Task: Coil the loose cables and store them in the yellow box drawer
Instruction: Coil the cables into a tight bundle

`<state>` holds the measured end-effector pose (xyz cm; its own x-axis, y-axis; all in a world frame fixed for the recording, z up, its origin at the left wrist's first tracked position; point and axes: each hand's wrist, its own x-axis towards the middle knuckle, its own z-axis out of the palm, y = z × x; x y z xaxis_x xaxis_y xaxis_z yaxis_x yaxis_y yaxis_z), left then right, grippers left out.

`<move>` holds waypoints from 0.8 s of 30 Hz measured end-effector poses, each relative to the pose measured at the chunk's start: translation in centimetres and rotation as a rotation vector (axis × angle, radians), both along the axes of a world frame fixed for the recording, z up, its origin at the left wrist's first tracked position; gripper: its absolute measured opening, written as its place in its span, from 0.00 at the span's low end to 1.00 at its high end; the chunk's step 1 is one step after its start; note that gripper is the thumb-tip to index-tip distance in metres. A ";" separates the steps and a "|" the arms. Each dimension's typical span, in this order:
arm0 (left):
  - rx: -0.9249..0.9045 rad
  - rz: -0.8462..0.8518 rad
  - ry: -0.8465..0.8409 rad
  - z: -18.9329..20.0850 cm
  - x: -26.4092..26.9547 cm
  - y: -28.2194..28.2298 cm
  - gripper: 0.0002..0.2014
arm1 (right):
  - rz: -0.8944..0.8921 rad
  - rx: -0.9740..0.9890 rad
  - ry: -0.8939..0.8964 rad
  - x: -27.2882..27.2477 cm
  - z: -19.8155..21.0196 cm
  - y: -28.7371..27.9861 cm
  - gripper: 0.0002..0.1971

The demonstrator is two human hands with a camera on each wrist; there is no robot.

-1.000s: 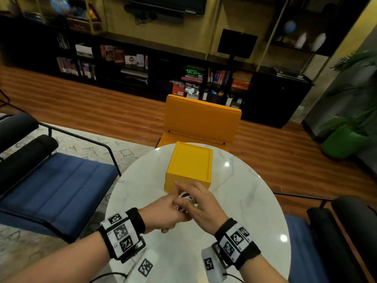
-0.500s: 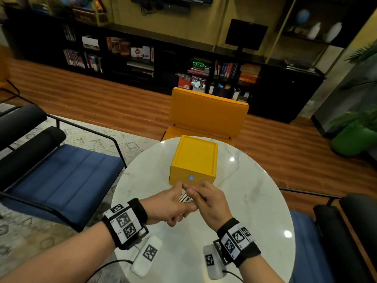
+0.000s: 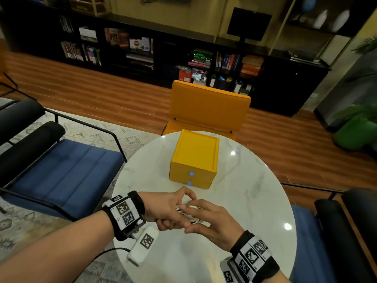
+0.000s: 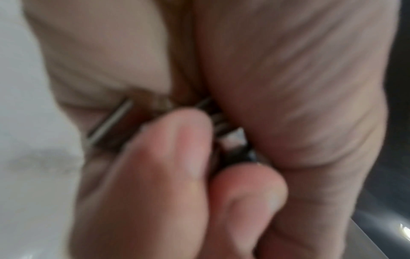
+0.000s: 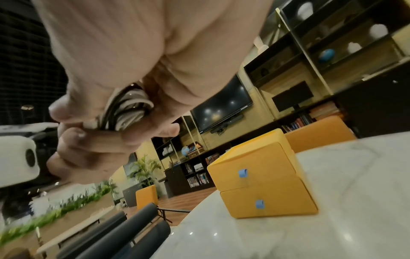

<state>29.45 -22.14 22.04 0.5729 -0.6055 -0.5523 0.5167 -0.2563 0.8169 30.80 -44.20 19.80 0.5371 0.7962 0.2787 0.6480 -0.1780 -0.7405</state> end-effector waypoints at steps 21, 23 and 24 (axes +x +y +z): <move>-0.004 0.034 0.059 -2.2 3.6 0.3 0.19 | -0.065 -0.233 0.001 3.2 -2.0 0.7 0.27; 0.029 0.036 0.052 -2.4 3.9 0.3 0.24 | -0.065 -0.264 -0.020 3.4 -2.3 0.8 0.30; 0.043 0.043 0.045 -2.5 4.0 0.3 0.25 | -0.064 -0.261 -0.026 3.3 -2.4 0.8 0.29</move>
